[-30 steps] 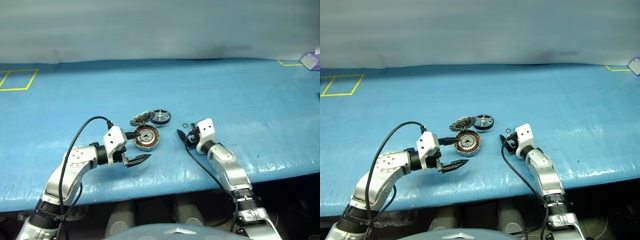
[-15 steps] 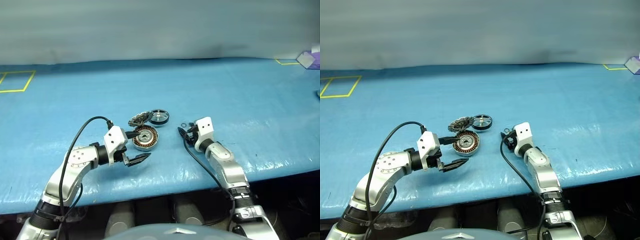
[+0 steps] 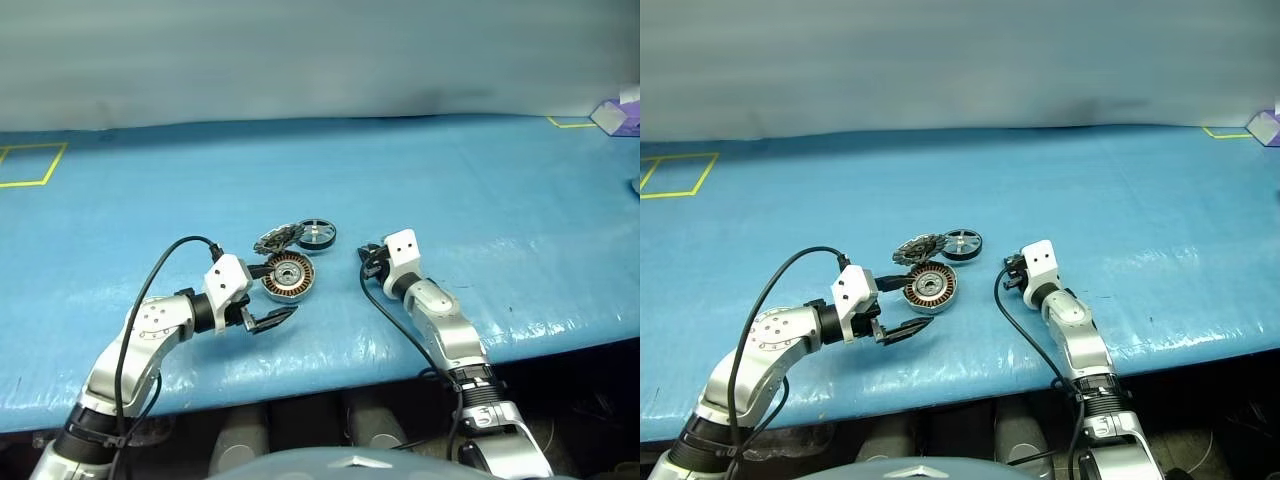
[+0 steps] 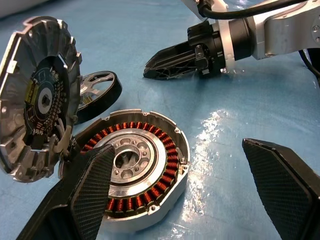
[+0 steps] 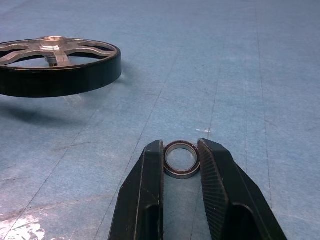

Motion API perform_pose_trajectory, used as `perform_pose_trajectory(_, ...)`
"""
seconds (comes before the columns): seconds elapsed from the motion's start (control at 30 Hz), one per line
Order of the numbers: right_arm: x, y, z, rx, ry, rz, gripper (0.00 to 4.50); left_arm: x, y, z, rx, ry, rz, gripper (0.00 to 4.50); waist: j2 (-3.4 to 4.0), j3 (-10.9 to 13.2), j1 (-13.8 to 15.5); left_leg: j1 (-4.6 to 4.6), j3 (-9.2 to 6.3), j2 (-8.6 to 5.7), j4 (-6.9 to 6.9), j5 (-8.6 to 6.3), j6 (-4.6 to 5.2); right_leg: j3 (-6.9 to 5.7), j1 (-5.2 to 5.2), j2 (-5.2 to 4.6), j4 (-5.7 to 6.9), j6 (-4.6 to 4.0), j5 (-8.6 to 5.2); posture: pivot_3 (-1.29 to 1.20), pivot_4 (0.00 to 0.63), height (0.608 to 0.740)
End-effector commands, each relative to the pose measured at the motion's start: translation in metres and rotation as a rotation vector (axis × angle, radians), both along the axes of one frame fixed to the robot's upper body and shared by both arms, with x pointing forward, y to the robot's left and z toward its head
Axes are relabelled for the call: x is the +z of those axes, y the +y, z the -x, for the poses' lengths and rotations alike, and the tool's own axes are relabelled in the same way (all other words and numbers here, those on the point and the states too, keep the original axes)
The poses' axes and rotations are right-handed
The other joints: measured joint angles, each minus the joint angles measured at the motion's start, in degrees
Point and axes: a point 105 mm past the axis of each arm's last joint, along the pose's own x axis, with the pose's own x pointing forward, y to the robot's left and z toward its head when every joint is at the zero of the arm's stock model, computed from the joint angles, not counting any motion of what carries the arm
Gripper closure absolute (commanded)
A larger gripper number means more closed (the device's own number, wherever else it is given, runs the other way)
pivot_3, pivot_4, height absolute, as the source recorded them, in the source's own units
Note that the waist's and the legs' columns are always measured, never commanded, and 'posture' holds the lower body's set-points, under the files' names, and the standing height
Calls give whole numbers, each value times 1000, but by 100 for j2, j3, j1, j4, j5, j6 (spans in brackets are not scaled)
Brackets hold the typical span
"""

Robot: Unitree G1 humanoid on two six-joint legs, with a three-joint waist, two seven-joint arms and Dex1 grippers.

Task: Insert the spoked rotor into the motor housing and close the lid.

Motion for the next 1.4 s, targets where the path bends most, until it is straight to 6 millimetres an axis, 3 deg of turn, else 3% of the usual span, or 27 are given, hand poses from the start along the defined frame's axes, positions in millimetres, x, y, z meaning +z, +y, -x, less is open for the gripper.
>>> perform_pose_trajectory(0.03, 2, 6, 9, 46, -7, -20, 3840, 10, 5, -2, 18, -73, -18, 26, 0, 0, 7, 0, 0, 0, -3, 0, 0, 0, -1, 0, -1, -1, -1, 0, 150, 740)
perform_pose_trajectory(0.27, 48, 39, 37, 330, -154, -130, 3840, 13, 10, -8, 116, -150, 49, 26, 1, 6, 9, -6, 2, 0, -27, 0, 0, -1, -17, -2, -4, -9, -10, 0, 150, 740)
perform_pose_trajectory(0.5, 69, 72, 49, 527, -199, -144, 3840, 15, 10, 1, 71, -107, 119, 26, -2, 8, 8, -5, 2, 1, -21, -1, -2, -4, -17, -4, -2, -9, -11, 0, 150, 740)
perform_pose_trajectory(0.73, 66, 102, 46, 654, -184, -136, 3840, 12, 20, 4, 92, -87, 128, 26, -8, 12, 11, -10, 4, 2, -28, -2, -3, -6, -27, -4, -2, -12, -13, 0, 150, 740)
perform_pose_trajectory(0.87, 55, 114, 43, 698, -133, -94, 3840, 8, 22, 7, 104, -80, 113, 26, -11, 14, 19, -20, 5, 1, -28, -2, -4, -7, -34, -5, -2, -13, -13, 0, 150, 740)
perform_pose_trajectory(1.4, 41, 118, 45, 722, -85, -74, 3840, 7, 20, 10, 103, -65, 137, 26, -11, 14, 29, -58, 3, 1, -20, -2, -4, -9, -71, -4, 2, -13, -12, 0, 150, 740)
